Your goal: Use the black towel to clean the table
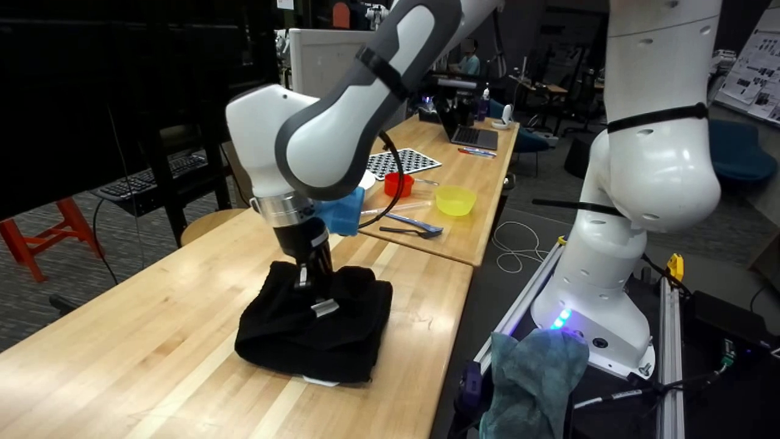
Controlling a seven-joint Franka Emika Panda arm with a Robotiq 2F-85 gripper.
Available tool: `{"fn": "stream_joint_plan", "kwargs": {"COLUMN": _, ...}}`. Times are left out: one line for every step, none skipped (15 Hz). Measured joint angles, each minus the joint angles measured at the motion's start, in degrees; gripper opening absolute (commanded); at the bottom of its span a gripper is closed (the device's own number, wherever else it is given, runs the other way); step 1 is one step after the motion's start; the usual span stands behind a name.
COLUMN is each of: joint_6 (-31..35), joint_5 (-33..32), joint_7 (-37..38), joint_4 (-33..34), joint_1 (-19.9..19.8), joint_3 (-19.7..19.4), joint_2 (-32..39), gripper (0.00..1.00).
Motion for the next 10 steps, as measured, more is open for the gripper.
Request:
{"fn": "stream_joint_plan", "kwargs": {"joint_6": -1.1, "joint_5": -0.5, "joint_7": 0.5, "joint_4": 1.9, "joint_1": 0.8, "joint_3": 0.0, "joint_2": 1.2, "gripper": 0.04}}
{"fn": "stream_joint_plan", "kwargs": {"joint_6": -2.4, "joint_5": -1.1, "joint_7": 1.1, "joint_4": 3.9, "joint_1": 1.6, "joint_3": 0.1, "joint_2": 2.5, "gripper": 0.04}}
{"fn": "stream_joint_plan", "kwargs": {"joint_6": -3.8, "joint_5": -1.7, "joint_7": 1.5, "joint_4": 6.0, "joint_1": 2.4, "joint_3": 0.1, "joint_2": 3.9, "gripper": 0.04}}
{"fn": "stream_joint_plan", "kwargs": {"joint_6": -5.3, "joint_5": -2.3, "joint_7": 2.0, "joint_4": 8.3, "joint_1": 3.3, "joint_3": 0.1, "joint_2": 5.3, "gripper": 0.04}}
{"fn": "stream_joint_plan", "kwargs": {"joint_6": -7.0, "joint_5": -2.9, "joint_7": 2.4, "joint_4": 10.5, "joint_1": 4.1, "joint_3": 0.1, "joint_2": 6.7, "gripper": 0.04}}
{"fn": "stream_joint_plan", "kwargs": {"joint_6": -8.8, "joint_5": -3.5, "joint_7": 2.8, "joint_4": 12.8, "joint_1": 5.0, "joint_3": 0.1, "joint_2": 8.1, "gripper": 0.04}}
{"fn": "stream_joint_plan", "kwargs": {"joint_6": -10.8, "joint_5": -4.2, "joint_7": 3.2, "joint_4": 15.2, "joint_1": 5.9, "joint_3": 0.1, "joint_2": 9.6, "gripper": 0.04}}
{"fn": "stream_joint_plan", "kwargs": {"joint_6": -12.9, "joint_5": -4.9, "joint_7": 3.6, "joint_4": 17.8, "joint_1": 6.8, "joint_3": 0.0, "joint_2": 11.2, "gripper": 0.04}}
{"fn": "stream_joint_plan", "kwargs": {"joint_6": -14.7, "joint_5": -5.5, "joint_7": 3.9, "joint_4": 20.1, "joint_1": 7.7, "joint_3": 0.0, "joint_2": 12.5, "gripper": 0.04}}
{"fn": "stream_joint_plan", "kwargs": {"joint_6": -16.7, "joint_5": -6.0, "joint_7": 4.1, "joint_4": 22.5, "joint_1": 8.5, "joint_3": 0.0, "joint_2": 14.0, "gripper": 0.04}}
